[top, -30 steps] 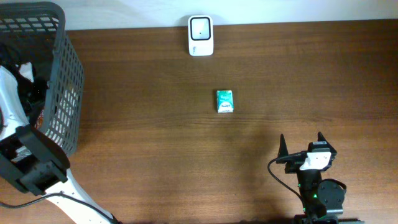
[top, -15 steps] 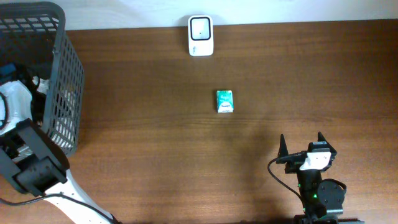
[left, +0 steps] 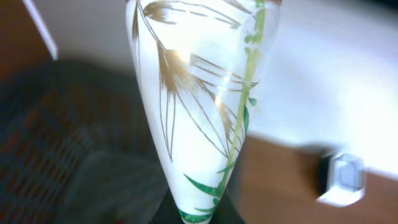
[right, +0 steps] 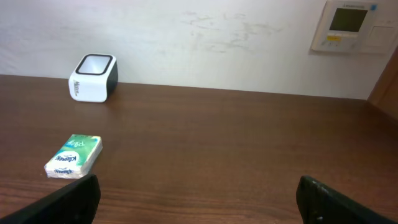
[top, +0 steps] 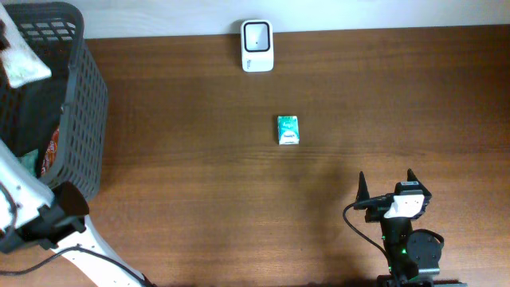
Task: Scan the item barcode
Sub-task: 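Reach into the basket and grasp the white bamboo-print tube, then place the white tube beside the tissue pack with left gripper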
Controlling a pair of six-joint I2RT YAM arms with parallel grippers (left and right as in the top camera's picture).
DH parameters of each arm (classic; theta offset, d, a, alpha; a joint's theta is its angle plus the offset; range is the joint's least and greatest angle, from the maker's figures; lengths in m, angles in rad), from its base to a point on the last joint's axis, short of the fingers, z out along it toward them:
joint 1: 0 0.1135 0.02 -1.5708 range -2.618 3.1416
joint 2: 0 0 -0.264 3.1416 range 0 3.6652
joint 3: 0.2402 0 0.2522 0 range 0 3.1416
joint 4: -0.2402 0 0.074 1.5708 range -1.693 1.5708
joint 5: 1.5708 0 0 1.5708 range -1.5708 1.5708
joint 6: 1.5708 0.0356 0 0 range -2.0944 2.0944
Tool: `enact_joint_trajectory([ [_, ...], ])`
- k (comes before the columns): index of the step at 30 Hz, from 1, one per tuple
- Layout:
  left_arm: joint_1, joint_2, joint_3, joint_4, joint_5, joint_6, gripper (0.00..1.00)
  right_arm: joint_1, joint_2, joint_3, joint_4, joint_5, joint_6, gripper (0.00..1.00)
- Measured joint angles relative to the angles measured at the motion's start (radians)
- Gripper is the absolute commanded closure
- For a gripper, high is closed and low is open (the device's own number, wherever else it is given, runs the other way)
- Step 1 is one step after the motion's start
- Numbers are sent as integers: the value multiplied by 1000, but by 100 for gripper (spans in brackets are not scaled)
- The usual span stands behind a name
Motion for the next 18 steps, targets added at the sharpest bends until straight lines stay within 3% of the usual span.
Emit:
enact_joint_trajectory([
  [2,0,-22,99,20,93,-85,100,0,0,0,0,0,0,1],
  [6,-49,-85,111,53,218,-189,100,0,0,0,0,0,0,1],
  [10,-219,-108,109,-109,283,-270,100,0,0,0,0,0,0,1],
  [11,-296,-112,81,-208,238,-302,100,0,0,0,0,0,0,1],
  [15,-592,-106,-118,-295,-1,-338,100,0,0,0,0,0,1,1],
  [18,-772,-103,-370,-249,-157,-348,100,0,0,0,0,0,0,1],
])
